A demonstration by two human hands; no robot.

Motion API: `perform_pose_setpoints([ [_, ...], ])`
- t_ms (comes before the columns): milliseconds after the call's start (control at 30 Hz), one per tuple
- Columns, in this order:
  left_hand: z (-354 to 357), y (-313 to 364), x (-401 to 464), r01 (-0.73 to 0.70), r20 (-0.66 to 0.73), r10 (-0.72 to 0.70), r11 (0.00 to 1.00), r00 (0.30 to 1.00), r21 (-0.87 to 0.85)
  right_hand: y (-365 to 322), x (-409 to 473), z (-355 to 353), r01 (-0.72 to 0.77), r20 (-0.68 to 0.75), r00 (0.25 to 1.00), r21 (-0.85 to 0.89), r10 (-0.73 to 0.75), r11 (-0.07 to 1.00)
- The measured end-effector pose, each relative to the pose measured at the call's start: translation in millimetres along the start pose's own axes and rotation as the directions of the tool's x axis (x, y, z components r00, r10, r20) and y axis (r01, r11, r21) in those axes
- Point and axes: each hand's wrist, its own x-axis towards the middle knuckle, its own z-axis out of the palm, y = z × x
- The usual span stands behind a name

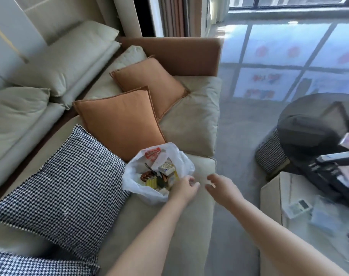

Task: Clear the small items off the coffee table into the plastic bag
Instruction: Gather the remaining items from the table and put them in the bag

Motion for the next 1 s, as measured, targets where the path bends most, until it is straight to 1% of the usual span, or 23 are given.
perform_pose_setpoints([
  [67,14.9,23.4,-30.3,-0.068,0.019,0.066,0.994,0.998,0.091,20.0,-33.5,-18.7,-0.005,-0.055,0.998,-0.030,0.004,1.000],
  [133,32.5,43.2,-60.1,-0.116,0.033,0.113,0.983,0.993,0.145,41.3,-67.5,-35.6,-0.023,-0.104,0.994,-0.050,0.017,0.998],
  [333,97.0,84.9,-141.1,-0.243,0.098,0.225,0.942,0.969,0.233,111.8,-170.5,-71.7,-0.119,-0.223,0.969,-0.040,0.107,0.992],
  [467,144.4,99.8,-182.7,-0.328,0.166,0.289,0.890,0.943,0.317,159.7,-233.0,-82.2,-0.204,-0.259,0.947,-0.033,0.189,0.978],
  [600,190.5,111.0,-218.2,-0.416,0.259,0.336,0.821,0.906,0.392,203.0,-290.4,-82.6,-0.295,-0.287,0.912,0.037,0.293,0.955],
  [700,221.0,117.7,-239.5,-0.472,0.332,0.354,0.776,0.875,0.419,231.5,-328.9,-75.3,-0.367,-0.296,0.876,0.102,0.381,0.925],
  [800,247.4,123.3,-255.3,-0.541,0.412,0.378,0.726,0.829,0.425,254.2,-363.4,-62.9,-0.445,-0.284,0.826,0.201,0.487,0.873],
  [1000,294.9,118.2,-270.0,-0.679,0.586,0.388,0.595,0.711,0.429,280.6,-416.1,-27.3,-0.587,-0.258,0.679,0.370,0.687,0.720],
])
